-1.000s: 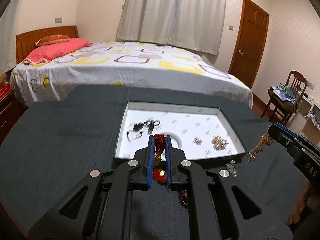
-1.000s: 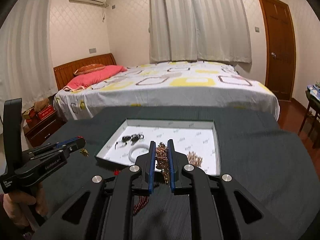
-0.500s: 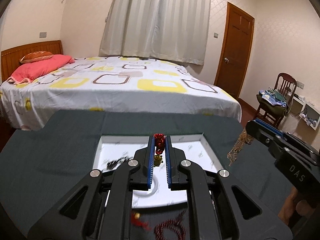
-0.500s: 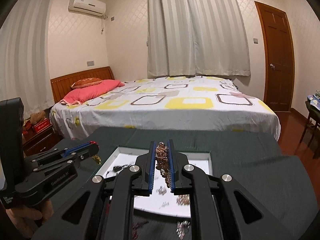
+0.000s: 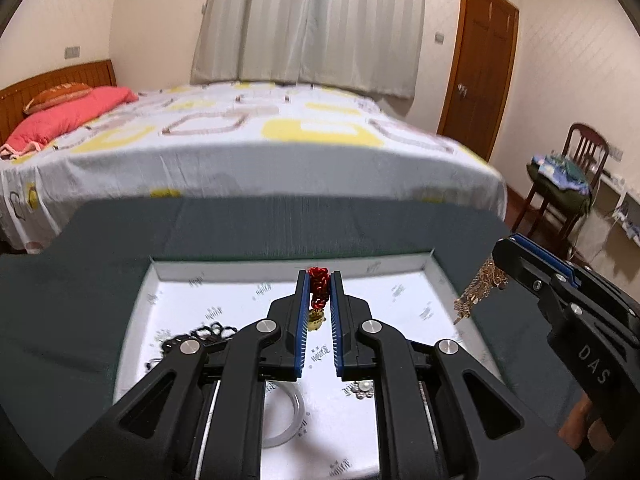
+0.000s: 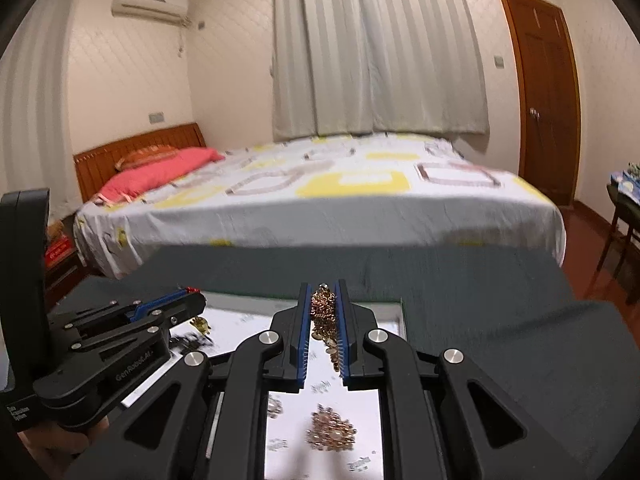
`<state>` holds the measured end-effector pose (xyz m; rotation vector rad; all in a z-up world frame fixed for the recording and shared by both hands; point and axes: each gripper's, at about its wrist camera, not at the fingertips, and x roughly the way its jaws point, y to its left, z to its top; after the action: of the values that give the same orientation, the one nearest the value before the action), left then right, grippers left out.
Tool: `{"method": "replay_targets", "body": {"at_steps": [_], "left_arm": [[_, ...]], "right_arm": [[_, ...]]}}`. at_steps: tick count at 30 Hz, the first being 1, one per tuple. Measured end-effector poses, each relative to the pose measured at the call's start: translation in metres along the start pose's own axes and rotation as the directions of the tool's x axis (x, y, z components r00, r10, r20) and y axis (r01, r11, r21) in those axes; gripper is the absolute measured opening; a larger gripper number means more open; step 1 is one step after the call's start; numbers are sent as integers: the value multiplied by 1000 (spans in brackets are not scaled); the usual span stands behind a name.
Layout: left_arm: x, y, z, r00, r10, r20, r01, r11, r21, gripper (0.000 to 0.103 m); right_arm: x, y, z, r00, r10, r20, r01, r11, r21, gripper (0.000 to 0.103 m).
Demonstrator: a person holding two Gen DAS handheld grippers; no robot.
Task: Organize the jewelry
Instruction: 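Carry the red charm with the left tool while the right tool carries the chain over the tray, then open both tools to drop the chain and red charm into the tray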
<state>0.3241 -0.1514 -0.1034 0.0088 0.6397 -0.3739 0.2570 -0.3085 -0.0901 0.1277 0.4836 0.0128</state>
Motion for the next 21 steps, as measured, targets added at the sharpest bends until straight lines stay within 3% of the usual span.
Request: {"method": "replay_targets", "body": {"at_steps": [11, 21], "left_arm": [[68, 2, -12, 984, 1, -176, -3, 1000, -11, 11], [85, -1, -14, 970, 13, -242, -11, 1000, 11, 11]], "right_arm": [[53, -13, -25, 984, -13, -176, 12, 1000, -4, 12], [73, -14, -34, 963, -2, -270, 2, 1000, -1, 12]]}}
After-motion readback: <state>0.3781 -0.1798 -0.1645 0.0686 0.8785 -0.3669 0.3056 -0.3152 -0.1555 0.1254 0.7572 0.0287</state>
